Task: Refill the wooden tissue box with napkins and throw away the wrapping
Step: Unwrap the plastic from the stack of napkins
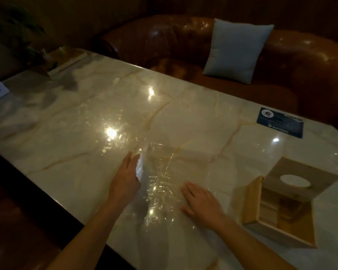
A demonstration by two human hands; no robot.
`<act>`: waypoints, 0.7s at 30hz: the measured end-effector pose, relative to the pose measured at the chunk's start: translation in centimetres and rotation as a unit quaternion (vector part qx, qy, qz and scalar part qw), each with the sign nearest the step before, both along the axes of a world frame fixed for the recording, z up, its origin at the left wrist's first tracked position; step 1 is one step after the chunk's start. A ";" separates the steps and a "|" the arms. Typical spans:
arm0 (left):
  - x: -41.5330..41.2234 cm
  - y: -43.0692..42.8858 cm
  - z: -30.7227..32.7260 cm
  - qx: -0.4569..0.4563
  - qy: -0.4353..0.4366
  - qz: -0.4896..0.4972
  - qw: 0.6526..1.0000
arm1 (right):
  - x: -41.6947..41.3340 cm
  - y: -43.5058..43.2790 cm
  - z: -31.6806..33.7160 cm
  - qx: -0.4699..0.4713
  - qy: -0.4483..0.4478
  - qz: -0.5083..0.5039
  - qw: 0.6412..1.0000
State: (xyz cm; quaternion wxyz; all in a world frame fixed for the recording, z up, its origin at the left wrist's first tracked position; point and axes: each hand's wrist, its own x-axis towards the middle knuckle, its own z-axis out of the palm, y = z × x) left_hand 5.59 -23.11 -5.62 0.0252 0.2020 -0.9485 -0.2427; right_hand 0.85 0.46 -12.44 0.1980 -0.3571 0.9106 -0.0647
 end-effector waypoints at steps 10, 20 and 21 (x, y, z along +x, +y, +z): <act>1.4 -3.2 -1.9 -0.058 -0.083 0.068 0.993 | -2.1 1.2 1.6 0.016 0.065 -0.042 0.997; 0.5 -2.9 -3.1 -0.107 -0.064 -0.134 0.983 | 1.2 -2.0 1.2 -0.008 0.022 -0.133 0.991; 0.4 -3.0 -3.3 -0.103 -0.068 -0.137 0.983 | 1.3 -2.1 0.9 -0.001 0.006 -0.149 0.989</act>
